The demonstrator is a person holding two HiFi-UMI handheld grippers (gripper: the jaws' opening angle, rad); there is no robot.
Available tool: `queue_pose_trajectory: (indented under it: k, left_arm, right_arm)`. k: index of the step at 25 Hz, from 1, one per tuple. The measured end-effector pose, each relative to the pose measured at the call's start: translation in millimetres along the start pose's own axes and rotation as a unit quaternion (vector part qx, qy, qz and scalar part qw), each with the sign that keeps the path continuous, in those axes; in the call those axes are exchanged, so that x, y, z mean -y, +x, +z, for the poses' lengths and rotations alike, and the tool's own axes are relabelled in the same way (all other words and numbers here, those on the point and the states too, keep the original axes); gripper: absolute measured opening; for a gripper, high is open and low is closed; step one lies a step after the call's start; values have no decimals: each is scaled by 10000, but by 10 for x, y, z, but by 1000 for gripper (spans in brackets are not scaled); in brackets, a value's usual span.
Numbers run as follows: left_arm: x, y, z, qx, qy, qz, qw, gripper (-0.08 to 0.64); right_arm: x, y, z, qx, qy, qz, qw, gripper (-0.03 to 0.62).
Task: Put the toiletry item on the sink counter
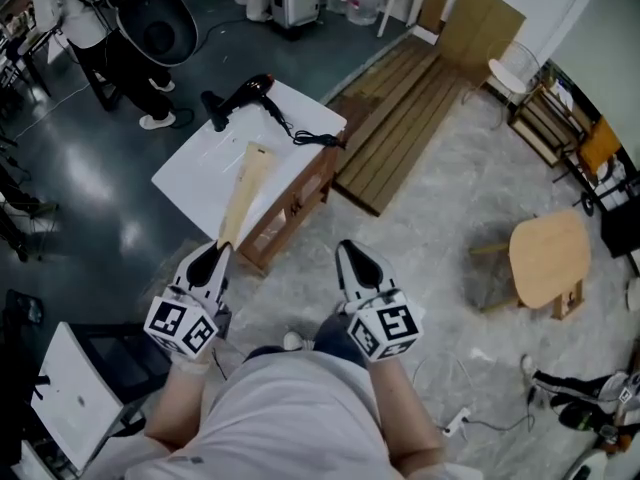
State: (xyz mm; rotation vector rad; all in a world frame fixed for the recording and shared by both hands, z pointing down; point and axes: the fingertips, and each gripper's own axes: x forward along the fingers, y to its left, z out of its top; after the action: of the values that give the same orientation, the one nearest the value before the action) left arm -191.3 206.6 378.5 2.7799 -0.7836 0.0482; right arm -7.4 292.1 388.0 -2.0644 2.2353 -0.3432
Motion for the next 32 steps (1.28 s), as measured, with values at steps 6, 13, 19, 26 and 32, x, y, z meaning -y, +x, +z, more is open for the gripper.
queue_pose_trajectory:
  k: [6, 13, 19, 26, 32]
  left_arm:
    - [-145, 143, 14, 10, 48, 50, 10000, 54]
    - [-305, 454, -46, -28, -49, 325, 9995, 54]
    - [-445, 899, -83, -95, -106, 621, 9980, 54]
    - [-588, 1557, -133, -224, -90, 967, 9950, 54]
    - [-769, 2121, -123, -423, -6, 1371, 9897, 54]
  right_arm:
    - [148, 243, -41, -6, 27, -24, 10000, 28]
    - [562, 591, -21, -118, 49, 76, 9999, 28]
    - [954, 1025, 1, -236, 99, 375, 9990, 28]
    - [1490, 1638, -1, -365, 237, 782, 9960, 28]
    - [1946, 2185, 85, -470, 391, 1146, 9915, 28]
